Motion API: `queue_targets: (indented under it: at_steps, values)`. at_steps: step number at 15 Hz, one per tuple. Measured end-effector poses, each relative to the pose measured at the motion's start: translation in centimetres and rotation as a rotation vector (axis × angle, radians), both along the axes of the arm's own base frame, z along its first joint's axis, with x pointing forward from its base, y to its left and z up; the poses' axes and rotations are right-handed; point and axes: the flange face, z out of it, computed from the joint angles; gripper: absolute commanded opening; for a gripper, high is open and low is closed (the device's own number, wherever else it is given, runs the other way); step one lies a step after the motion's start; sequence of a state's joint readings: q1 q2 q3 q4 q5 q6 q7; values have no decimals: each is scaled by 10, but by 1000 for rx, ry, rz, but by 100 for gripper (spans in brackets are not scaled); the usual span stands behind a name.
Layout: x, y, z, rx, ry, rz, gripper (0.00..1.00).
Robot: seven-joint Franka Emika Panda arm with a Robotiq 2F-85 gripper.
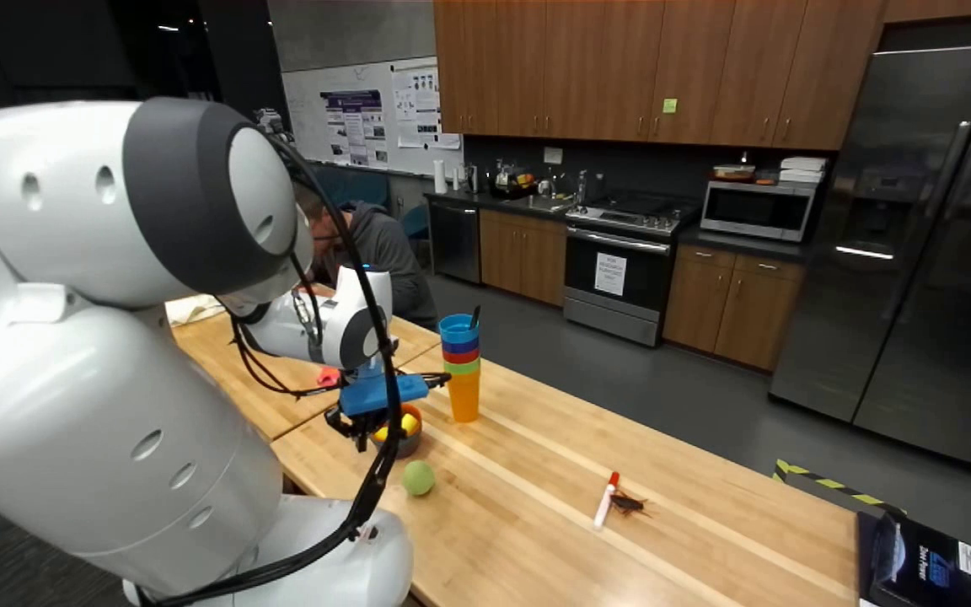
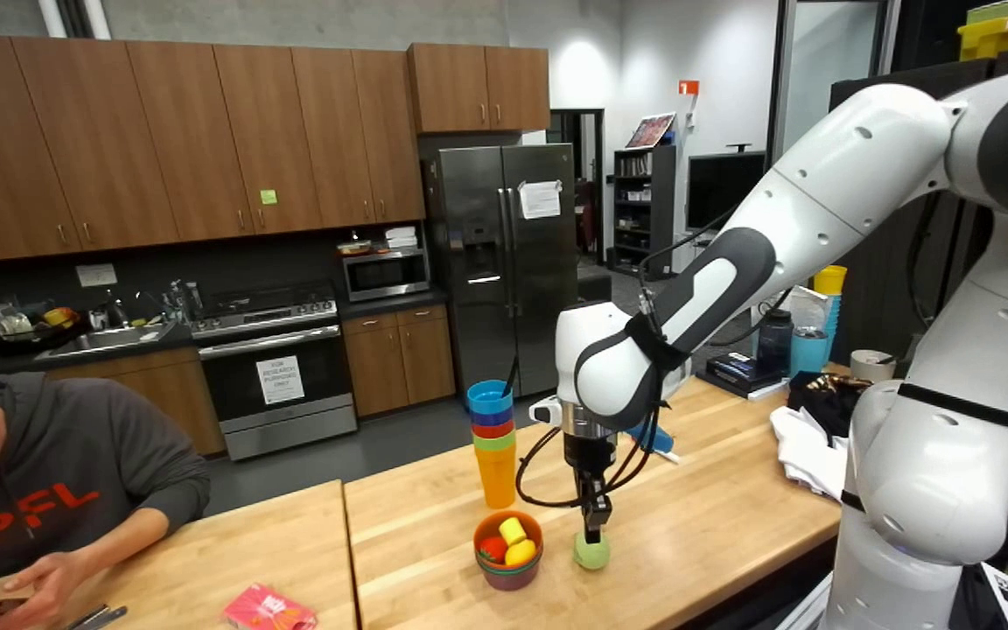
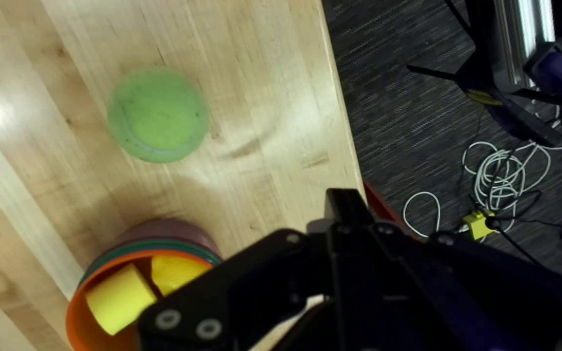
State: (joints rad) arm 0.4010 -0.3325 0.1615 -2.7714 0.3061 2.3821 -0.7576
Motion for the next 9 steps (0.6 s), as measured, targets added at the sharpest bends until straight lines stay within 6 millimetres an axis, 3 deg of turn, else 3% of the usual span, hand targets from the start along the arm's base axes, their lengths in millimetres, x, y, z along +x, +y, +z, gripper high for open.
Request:
queue_targets:
  at_steps: [4, 9]
  values:
    - [-10, 12, -1, -17, 5, 47, 0]
    - [-20, 21, -19, -87, 26, 85, 0]
